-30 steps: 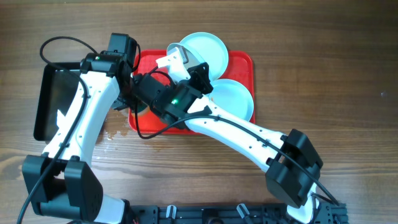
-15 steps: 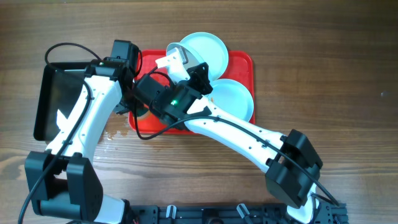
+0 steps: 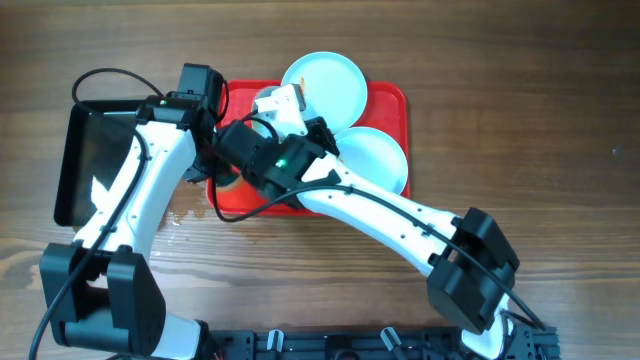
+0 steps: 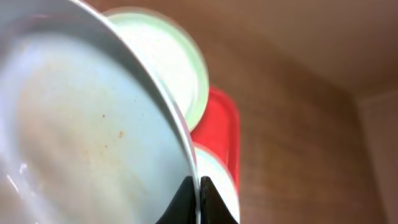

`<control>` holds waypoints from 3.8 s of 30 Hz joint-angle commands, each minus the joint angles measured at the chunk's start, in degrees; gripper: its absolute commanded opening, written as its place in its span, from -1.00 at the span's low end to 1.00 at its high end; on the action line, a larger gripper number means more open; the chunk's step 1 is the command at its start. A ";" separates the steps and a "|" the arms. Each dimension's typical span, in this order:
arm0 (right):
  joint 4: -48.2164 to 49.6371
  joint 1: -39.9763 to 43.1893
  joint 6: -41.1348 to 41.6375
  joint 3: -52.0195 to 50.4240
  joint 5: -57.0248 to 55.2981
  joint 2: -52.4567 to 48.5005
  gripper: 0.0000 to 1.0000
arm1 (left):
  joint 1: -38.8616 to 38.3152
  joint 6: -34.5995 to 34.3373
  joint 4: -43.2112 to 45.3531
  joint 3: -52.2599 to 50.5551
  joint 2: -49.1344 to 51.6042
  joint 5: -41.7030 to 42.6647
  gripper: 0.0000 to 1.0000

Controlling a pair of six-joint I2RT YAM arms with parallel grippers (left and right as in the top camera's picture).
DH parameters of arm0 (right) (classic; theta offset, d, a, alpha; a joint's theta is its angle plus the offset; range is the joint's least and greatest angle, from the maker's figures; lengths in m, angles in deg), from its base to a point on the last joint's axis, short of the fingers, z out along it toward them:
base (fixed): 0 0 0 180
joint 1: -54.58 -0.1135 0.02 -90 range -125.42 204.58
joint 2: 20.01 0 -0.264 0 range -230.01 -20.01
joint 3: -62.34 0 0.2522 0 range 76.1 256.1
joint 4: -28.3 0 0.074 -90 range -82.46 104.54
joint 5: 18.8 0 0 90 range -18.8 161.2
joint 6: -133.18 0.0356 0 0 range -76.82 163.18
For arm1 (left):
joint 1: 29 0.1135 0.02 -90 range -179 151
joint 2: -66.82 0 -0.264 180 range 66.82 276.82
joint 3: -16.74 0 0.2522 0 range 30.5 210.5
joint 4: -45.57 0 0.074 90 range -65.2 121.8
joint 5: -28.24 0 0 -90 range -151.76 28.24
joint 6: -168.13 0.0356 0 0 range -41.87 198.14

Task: Clean dirty plates on tray and stack at the side
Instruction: 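Carry the plate right with the right gripper and set it on the table, then move the right gripper back to the rim of the upper plate, then grasp the upper plate rim with the right gripper, lower sponge onto it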

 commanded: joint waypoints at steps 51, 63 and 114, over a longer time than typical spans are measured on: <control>14.23 81.92 -6.97 -22.97 72.48 12.59 -0.52 | 0.20 1.09 2.64 -0.70 0.02 -0.52 -0.92; 32.24 48.13 -11.61 -22.97 72.54 12.35 0.38 | 0.04 1.09 5.03 -0.70 0.31 5.44 -0.92; 40.76 23.89 11.91 -20.59 53.72 5.14 -0.91 | 9.27 1.09 3.26 -0.68 -16.26 4.57 -0.92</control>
